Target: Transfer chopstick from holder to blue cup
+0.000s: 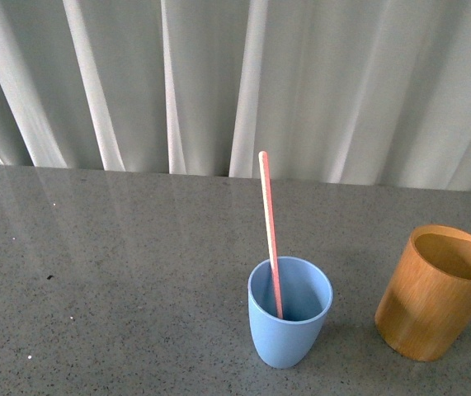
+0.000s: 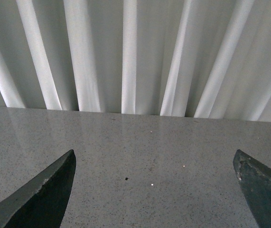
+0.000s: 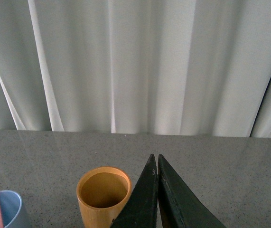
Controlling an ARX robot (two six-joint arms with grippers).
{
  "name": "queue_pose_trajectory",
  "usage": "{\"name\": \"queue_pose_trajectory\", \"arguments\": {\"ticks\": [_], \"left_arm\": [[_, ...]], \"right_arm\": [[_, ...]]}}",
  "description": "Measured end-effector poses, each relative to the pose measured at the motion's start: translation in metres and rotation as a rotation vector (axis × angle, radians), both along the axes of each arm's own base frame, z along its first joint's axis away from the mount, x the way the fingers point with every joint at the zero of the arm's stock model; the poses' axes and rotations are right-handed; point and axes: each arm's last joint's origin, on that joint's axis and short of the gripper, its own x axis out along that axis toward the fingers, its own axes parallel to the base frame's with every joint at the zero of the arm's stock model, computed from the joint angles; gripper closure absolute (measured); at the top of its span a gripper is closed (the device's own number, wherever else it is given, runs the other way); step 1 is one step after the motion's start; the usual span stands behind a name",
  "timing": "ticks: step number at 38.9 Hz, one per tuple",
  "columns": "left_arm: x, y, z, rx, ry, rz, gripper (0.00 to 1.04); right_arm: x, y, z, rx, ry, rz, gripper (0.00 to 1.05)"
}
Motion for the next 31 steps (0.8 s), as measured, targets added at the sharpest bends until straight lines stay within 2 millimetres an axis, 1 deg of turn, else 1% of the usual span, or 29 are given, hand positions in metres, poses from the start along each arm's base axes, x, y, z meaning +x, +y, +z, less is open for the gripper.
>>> {"name": "queue_pose_trajectory", "arguments": {"ticks": [15, 26, 29, 31], "left_arm": [[0.0, 0.0, 0.0, 0.0, 0.0, 0.0, 0.07], [0.0, 0.0, 0.0, 0.0, 0.0, 0.0, 0.07], [0.0, 0.0, 0.0, 0.0, 0.0, 0.0, 0.07], [0.0, 0.0, 0.0, 0.0, 0.0, 0.0, 0.07]], "right_arm": [[-0.012, 0.0, 0.001, 0.0, -0.005, 0.0, 1.04], [-0.017, 0.0, 0.0, 0.0, -0.005, 0.0, 1.04], [-0.024, 0.0, -0.004, 0.001, 0.03, -0.001, 1.04], [-0.027, 0.0, -0.004, 0.001, 0.015, -0.002, 1.04]]}}
